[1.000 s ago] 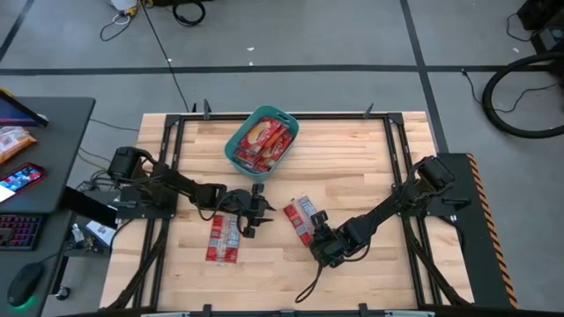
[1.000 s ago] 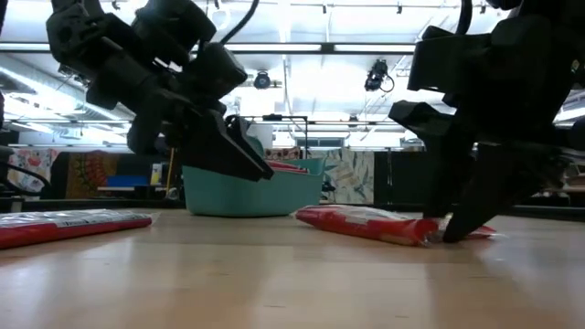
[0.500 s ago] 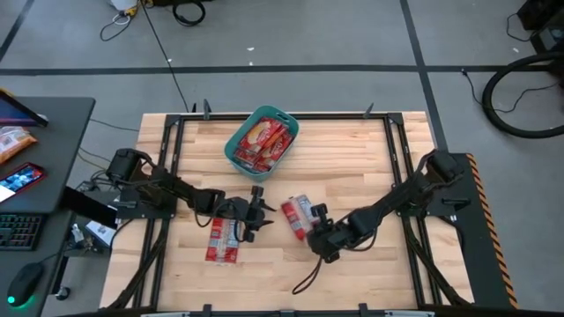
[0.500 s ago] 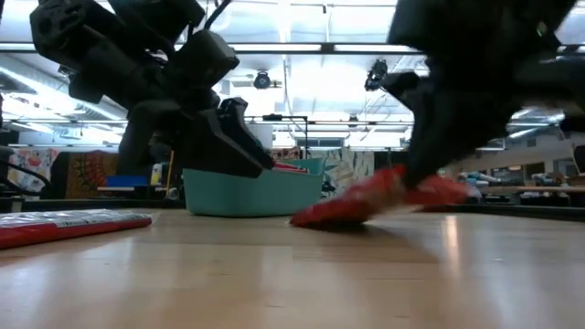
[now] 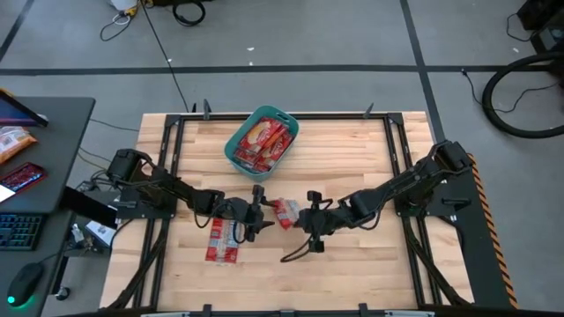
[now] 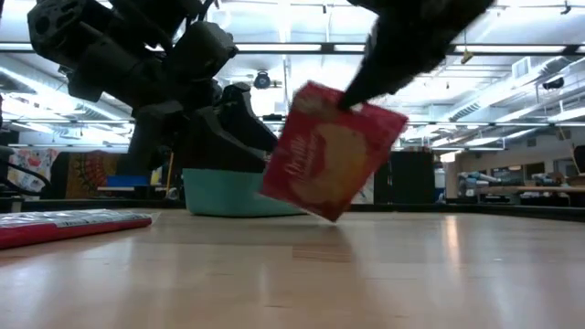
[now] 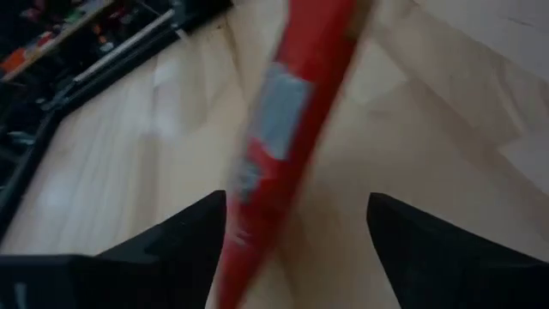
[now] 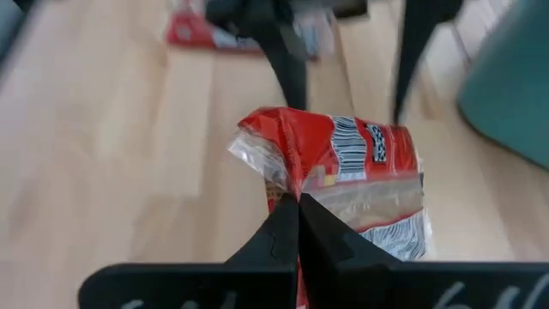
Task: Sort popcorn bags into baskets
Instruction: Put the red popcorn bag into the blue bin
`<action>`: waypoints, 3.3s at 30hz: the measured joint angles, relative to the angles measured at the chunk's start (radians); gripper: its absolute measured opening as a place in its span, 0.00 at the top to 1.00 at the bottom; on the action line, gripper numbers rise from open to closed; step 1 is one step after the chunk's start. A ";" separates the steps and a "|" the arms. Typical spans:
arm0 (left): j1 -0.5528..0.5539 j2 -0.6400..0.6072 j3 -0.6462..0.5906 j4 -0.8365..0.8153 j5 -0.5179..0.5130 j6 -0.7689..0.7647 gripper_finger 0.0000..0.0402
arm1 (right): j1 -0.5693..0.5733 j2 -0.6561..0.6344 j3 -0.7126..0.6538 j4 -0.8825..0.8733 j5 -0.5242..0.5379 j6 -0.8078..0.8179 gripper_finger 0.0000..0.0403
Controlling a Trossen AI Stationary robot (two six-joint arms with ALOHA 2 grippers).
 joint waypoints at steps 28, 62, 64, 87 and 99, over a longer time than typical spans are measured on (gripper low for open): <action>0.000 -0.069 -0.001 -0.022 -0.042 -0.215 0.92 | -0.041 -0.087 0.002 0.151 -0.050 -0.018 0.70; 0.481 -0.244 0.401 -0.888 -0.282 -0.520 0.91 | 0.010 -0.281 -0.064 -0.243 0.214 0.146 0.64; 0.534 -0.232 0.401 -0.915 -0.279 -0.528 0.91 | 0.018 -0.281 -0.076 -0.222 0.217 0.154 0.64; 0.661 -0.154 0.444 -0.908 -0.101 -0.502 0.54 | 0.025 -0.280 -0.130 0.011 0.229 0.015 0.64; 0.490 -0.264 0.451 -1.070 0.497 -0.283 0.52 | 0.025 -0.279 -0.130 0.010 0.236 -0.030 0.64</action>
